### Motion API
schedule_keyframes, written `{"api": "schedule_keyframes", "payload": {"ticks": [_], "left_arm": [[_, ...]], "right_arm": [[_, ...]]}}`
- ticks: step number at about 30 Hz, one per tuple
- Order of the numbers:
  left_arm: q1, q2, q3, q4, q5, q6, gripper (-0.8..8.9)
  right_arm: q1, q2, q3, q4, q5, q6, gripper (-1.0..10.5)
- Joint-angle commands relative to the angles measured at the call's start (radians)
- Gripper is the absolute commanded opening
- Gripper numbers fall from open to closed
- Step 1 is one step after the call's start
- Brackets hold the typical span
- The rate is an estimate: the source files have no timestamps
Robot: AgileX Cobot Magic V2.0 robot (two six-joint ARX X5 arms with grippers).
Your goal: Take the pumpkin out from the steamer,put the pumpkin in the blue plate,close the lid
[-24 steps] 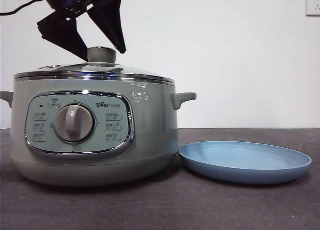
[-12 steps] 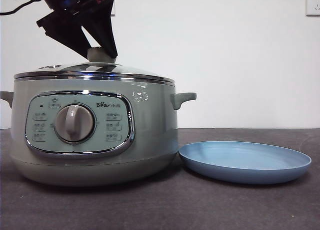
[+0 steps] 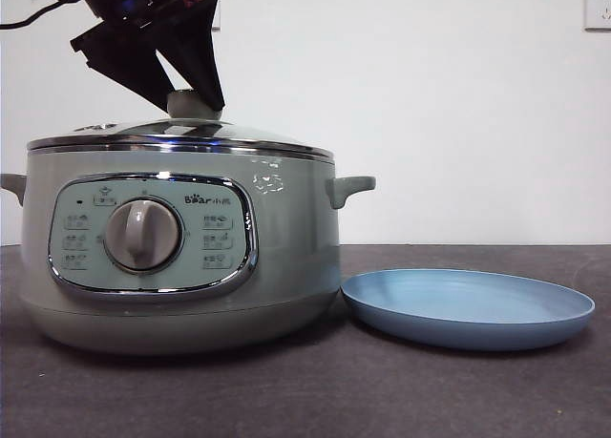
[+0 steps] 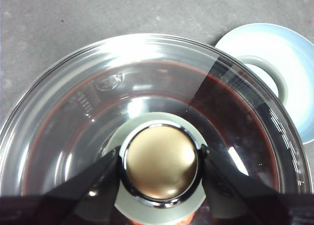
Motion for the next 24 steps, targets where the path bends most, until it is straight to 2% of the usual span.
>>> {"api": "schedule_keyframes", "payload": {"ticks": [1,5,11,17,24], "left_arm": [[-0.002,-0.037,0.002,0.027,-0.008,0.018,-0.08],[-0.002,-0.100,0.005,0.036,-0.018,0.015,-0.08],[-0.002,-0.240,0.005,0.037,-0.117,0.014,-0.08],[-0.002,-0.393,0.005,-0.002,-0.250,0.014,-0.08],[-0.002,-0.555,0.005,-0.087,-0.419,0.014,-0.08]], "right_arm": [[0.001,0.001,0.002,0.005,-0.011,0.002,4.4],[0.003,0.001,0.002,0.008,-0.011,0.011,4.4],[0.043,0.016,0.002,0.049,-0.068,0.018,4.4],[0.187,0.086,0.027,0.091,-0.054,0.025,4.4],[0.372,0.271,0.147,0.087,-0.055,0.002,4.6]]}}
